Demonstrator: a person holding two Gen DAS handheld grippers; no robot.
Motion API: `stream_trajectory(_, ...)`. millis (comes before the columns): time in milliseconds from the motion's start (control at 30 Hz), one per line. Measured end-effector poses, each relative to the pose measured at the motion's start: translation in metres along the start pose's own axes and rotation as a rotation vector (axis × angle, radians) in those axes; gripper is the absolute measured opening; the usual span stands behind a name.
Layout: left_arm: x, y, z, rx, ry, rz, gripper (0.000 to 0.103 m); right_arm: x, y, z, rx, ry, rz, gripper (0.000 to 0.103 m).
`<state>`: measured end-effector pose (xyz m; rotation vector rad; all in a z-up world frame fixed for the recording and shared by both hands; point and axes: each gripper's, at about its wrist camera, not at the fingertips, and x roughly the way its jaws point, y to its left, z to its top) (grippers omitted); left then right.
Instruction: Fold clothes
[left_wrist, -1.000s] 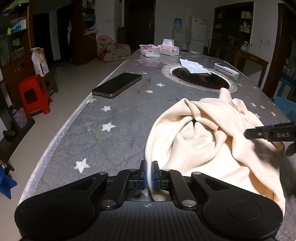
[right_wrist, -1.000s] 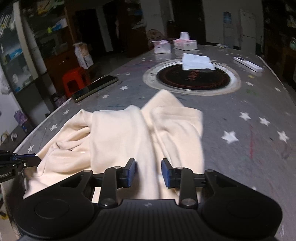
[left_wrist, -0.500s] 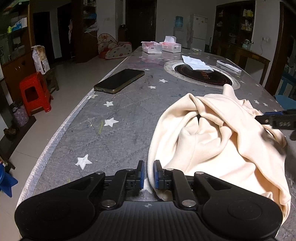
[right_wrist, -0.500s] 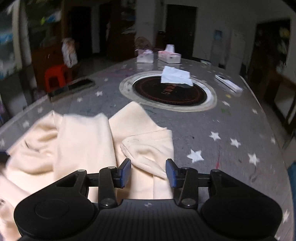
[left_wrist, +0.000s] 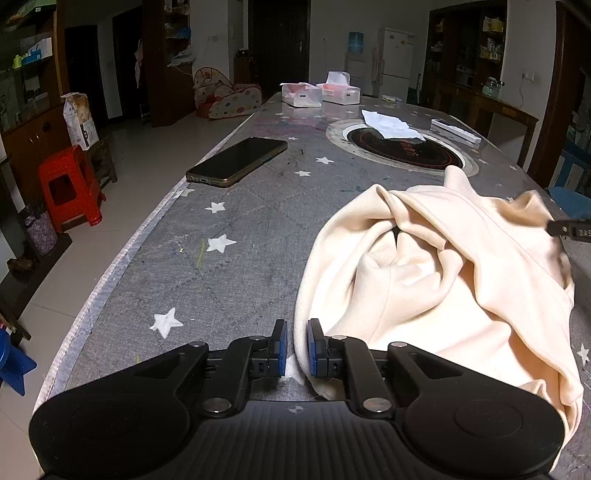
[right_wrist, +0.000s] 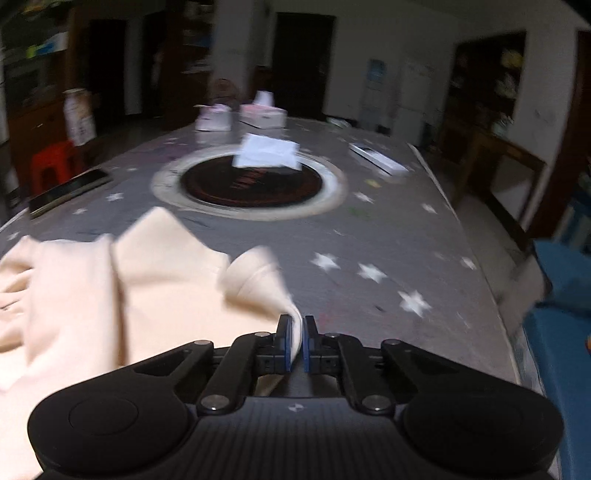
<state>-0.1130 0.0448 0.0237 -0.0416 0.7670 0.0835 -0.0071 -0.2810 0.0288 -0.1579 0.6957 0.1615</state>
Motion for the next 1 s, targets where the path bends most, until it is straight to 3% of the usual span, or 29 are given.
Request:
stream_trajectory(100,-0.001,-0.001,0.000,0.002,0.001,0.001,0.013,0.008,-0.019,-0.009,0.077,0.042,-0.044,0.011)
stream_trajectory(233,-0.001,-0.001,0.001,0.004,0.004,0.006,0.016,0.005,-0.035,-0.015,0.168,0.038,-0.012,0.016)
stream_trajectory(433,-0.004,0.002,0.007,-0.003,0.011,0.014,0.025,-0.017,-0.002,-0.009,0.071,-0.011,0.133,0.034)
stream_trajectory(533,-0.012,0.003,0.016,0.006,-0.018,0.013,0.026,-0.018,0.016,-0.009,0.034,-0.004,0.203,0.036)
stream_trajectory(733,-0.015,-0.001,0.039,0.042,-0.073,-0.001,0.027,-0.017,0.036,-0.013,0.002,0.018,0.239,0.036)
stream_trajectory(1000,0.022,-0.023,0.067,0.101,-0.072,-0.024,0.029,-0.017,0.071,0.011,-0.057,-0.015,0.363,0.036)
